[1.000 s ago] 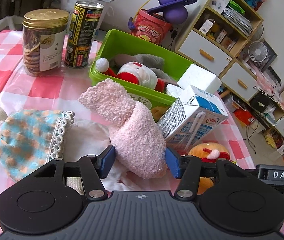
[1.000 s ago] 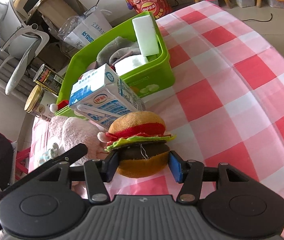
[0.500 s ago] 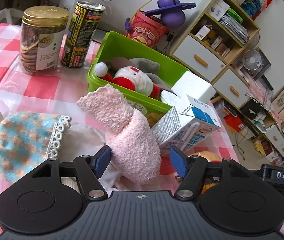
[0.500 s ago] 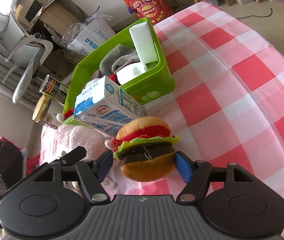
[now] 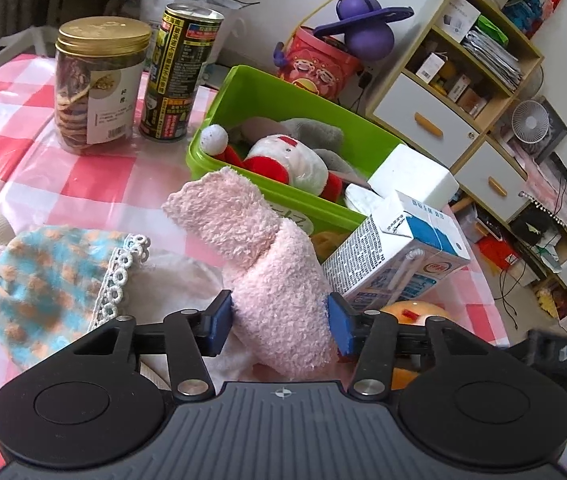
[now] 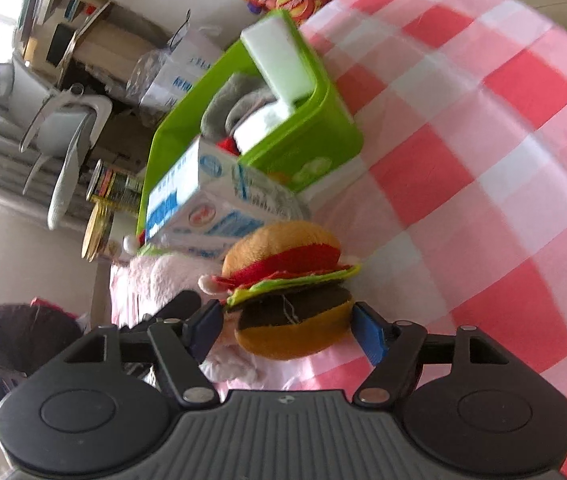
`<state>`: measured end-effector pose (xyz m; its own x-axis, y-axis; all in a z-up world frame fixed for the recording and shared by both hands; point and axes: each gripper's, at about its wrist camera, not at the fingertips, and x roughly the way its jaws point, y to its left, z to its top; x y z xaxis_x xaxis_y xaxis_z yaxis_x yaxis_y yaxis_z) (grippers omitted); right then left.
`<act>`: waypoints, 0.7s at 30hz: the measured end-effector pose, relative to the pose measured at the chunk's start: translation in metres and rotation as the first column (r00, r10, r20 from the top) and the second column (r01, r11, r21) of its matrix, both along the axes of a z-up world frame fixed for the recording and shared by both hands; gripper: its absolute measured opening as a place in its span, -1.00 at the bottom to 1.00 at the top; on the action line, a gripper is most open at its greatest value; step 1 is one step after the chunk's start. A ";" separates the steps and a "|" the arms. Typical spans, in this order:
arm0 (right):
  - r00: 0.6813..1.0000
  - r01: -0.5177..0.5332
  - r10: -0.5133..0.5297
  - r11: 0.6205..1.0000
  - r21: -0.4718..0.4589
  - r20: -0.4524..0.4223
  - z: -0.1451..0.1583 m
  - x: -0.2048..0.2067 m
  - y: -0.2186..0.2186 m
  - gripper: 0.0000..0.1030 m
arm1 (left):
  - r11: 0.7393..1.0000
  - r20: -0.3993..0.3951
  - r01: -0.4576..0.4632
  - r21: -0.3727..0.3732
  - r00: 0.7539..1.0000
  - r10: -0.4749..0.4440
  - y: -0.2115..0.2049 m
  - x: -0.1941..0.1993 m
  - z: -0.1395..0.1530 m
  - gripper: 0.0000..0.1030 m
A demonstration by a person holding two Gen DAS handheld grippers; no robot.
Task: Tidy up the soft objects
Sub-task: 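Carry the pink plush and hamburger plush into the green bin with both tools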
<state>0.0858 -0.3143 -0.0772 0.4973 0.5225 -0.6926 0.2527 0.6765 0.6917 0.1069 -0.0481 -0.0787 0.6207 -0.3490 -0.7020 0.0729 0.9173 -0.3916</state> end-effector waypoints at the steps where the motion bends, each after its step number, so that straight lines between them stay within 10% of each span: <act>1: 1.000 -0.012 0.012 1.000 0.000 0.005 0.000 0.001 0.003 -0.34 | 1.000 0.000 0.001 -0.003 1.000 -0.001 0.001 -0.001 0.001 -0.03; 14: 0.999 -0.006 0.004 0.999 0.033 0.046 0.021 -0.011 -0.013 -0.49 | 0.999 0.078 0.049 0.000 0.996 -0.049 0.030 -0.022 0.035 -0.04; 21: 0.991 0.081 -0.088 0.994 0.071 0.104 0.046 -0.020 -0.035 -0.49 | 0.988 0.149 0.090 0.128 0.983 -0.108 0.033 -0.026 0.060 -0.04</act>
<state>0.0662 -0.3496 -0.0316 0.6106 0.5187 -0.5984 0.2296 0.6073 0.7606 0.0809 -0.0152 -0.0189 0.6917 -0.3328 -0.6409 0.2168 0.9423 -0.2553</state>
